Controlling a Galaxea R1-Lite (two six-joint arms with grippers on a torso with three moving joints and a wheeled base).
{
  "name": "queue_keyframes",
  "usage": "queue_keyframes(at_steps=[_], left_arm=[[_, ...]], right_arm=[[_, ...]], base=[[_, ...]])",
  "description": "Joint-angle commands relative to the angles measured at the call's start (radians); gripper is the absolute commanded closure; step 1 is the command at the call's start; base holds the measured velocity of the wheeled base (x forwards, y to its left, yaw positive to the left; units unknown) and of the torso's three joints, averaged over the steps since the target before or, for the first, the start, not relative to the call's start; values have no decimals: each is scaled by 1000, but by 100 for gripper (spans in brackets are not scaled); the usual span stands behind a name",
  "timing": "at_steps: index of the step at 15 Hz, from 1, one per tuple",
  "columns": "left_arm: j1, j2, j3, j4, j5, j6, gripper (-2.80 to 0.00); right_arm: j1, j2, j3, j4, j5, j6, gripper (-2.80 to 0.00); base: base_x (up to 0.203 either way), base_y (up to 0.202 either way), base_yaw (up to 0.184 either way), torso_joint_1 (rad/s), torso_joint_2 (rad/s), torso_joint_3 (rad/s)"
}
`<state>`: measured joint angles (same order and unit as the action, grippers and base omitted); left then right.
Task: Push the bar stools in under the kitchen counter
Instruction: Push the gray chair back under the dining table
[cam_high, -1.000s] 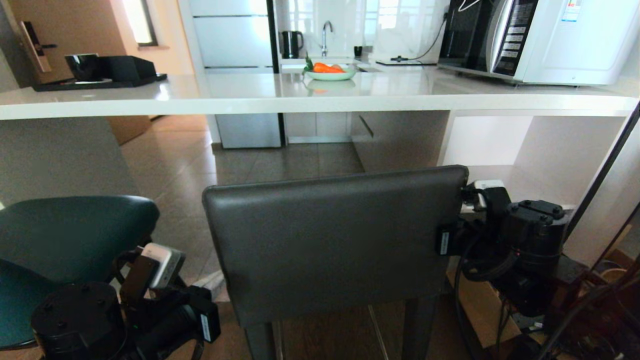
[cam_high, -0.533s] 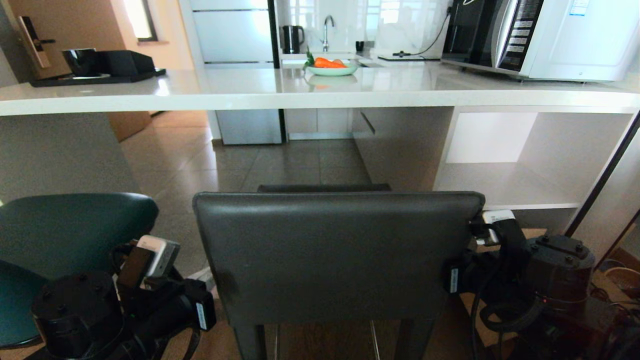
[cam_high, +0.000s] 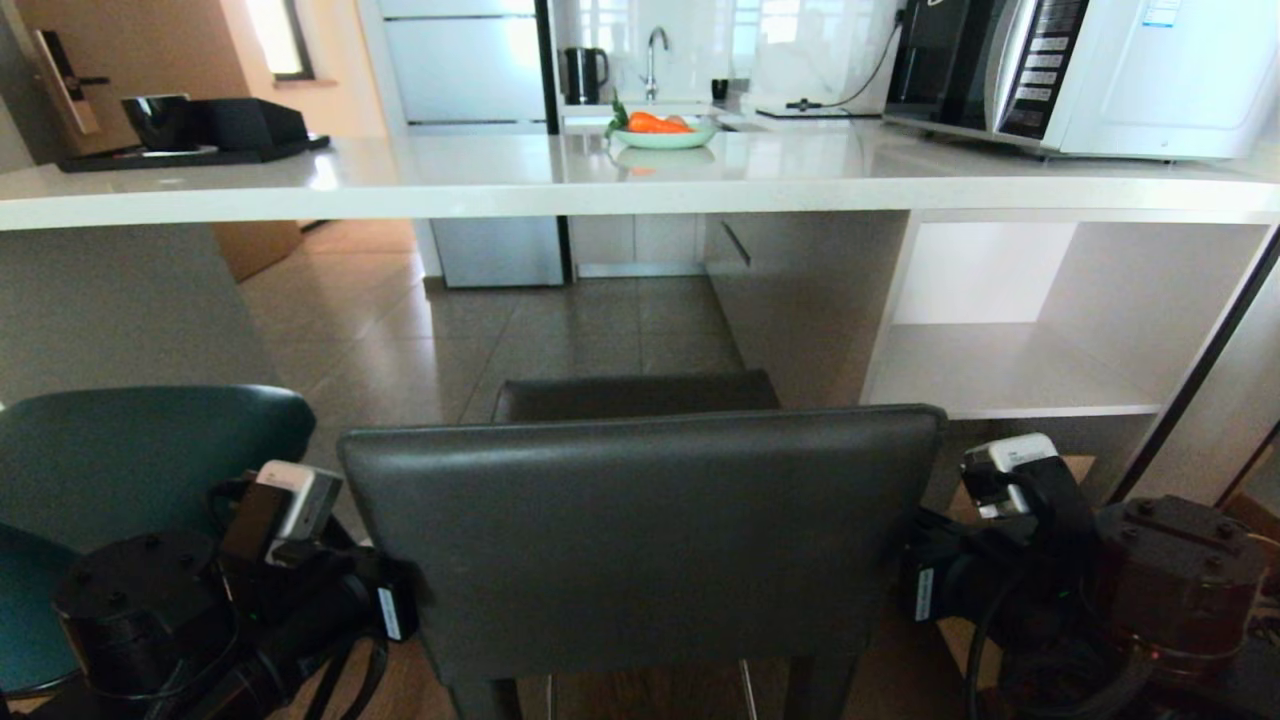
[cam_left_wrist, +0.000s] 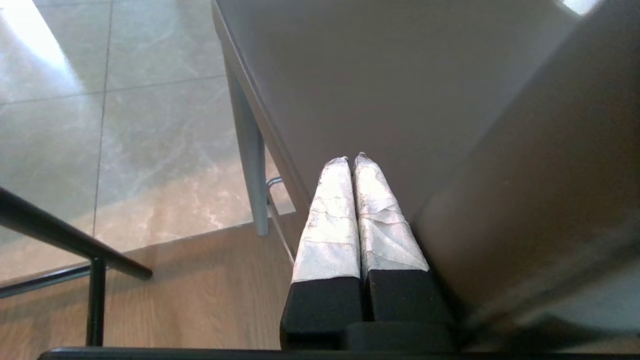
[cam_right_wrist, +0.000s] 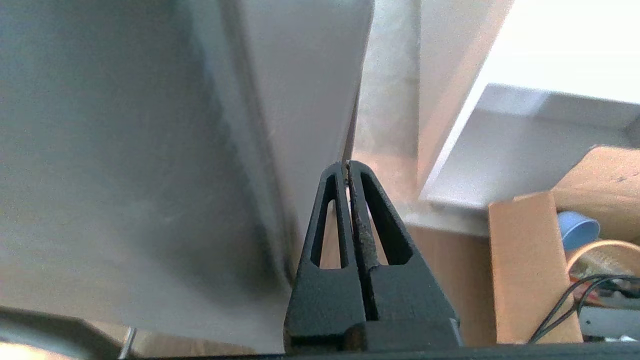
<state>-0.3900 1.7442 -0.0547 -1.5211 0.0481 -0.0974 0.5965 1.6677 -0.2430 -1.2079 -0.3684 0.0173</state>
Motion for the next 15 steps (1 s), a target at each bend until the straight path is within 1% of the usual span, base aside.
queue_keyframes(at_steps=[1,4,6,7,8,9,10,12,13,14,15], left_arm=[[14,-37,10,-7,6,-2,0],[34,-128,87,-6,-1,-6,0],[31,-198,94,7,-2,-32,0],[30,-256,94,23,-16,-48,0],[33,-311,94,54,-71,-52,0],[43,-352,94,132,-143,-45,0],[64,-384,75,231,-190,-41,0],[127,-465,-6,395,-271,-40,0],[180,-517,-51,541,-368,-39,0],[256,-557,-109,677,-488,-37,0],[337,-582,-168,785,-601,-32,0]], right_arm=[[-28,-52,-4,-5,-8,-1,0],[-113,-134,11,37,16,-2,0],[-124,-216,50,106,44,-2,0],[-127,-272,64,165,74,-2,0],[-142,-329,64,250,114,1,0],[-188,-377,46,346,183,3,0],[-265,-405,16,418,267,4,0],[-457,-432,-69,527,460,6,0],[-554,-437,-121,587,607,8,0],[-616,-433,-171,654,755,11,0],[-643,-412,-200,700,852,13,0]], base=[[0,0,0,0,0,0],[0,0,0,0,0,0],[0,0,0,0,0,0],[0,0,0,0,0,0],[0,0,0,0,0,0],[0,0,0,0,0,0],[0,0,0,0,0,0],[0,0,0,0,0,0],[0,0,0,0,0,0],[0,0,0,0,0,0],[0,0,0,0,0,0]])
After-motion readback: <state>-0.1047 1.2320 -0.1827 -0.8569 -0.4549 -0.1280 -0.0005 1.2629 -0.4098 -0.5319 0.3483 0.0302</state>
